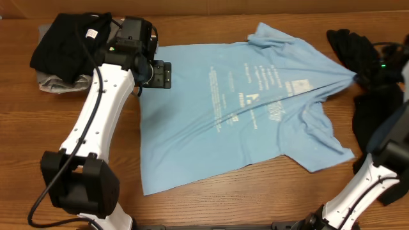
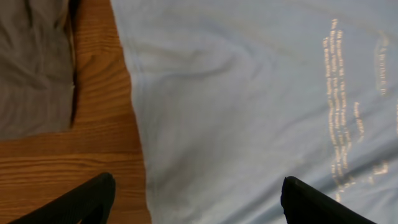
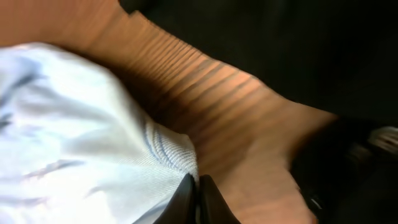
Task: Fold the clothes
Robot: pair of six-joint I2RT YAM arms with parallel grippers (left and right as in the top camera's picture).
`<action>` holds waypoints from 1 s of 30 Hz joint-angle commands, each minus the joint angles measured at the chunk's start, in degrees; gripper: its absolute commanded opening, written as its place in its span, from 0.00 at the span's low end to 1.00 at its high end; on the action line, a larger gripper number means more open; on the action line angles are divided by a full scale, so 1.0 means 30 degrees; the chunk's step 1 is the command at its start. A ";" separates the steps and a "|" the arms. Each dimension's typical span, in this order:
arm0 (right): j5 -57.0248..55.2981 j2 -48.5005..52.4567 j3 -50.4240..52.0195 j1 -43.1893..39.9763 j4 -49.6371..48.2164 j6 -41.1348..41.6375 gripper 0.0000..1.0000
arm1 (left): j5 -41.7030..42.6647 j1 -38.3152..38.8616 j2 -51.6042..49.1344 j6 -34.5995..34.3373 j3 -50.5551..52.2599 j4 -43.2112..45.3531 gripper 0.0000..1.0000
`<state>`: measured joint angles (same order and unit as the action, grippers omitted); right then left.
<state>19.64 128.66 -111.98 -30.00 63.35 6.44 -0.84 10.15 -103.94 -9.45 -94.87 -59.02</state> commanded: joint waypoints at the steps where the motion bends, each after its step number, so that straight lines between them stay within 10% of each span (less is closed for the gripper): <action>1: -0.0015 -0.1413 -0.0095 -0.0423 0.0495 0.0444 0.04 | 0.0291 0.0160 -0.0466 -0.0270 -0.0277 0.0568 0.88; 3: -0.0022 -0.1428 -0.0095 -0.0415 0.0801 0.0357 0.17 | 0.0291 0.0160 -0.0466 -0.0262 -0.0277 0.1144 0.88; 5: -0.0022 -0.1428 -0.0087 -0.0408 0.1042 0.0364 0.65 | 0.0299 0.0160 -0.0466 -0.0248 -0.0284 0.1821 0.93; 7: 0.0423 -0.1494 -0.0095 -0.0248 0.1056 0.0357 0.77 | 0.0459 0.0160 -0.0503 -0.0160 -0.0291 0.2718 1.00; 30: -0.2106 -0.2135 -0.6448 0.6688 0.3621 -0.0561 0.88 | -0.1020 -0.0918 -1.1999 -0.2492 -1.1963 0.3679 1.00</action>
<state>17.45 123.70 -130.08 -10.37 73.80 5.28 0.36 7.40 -135.39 -12.14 -127.76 -48.97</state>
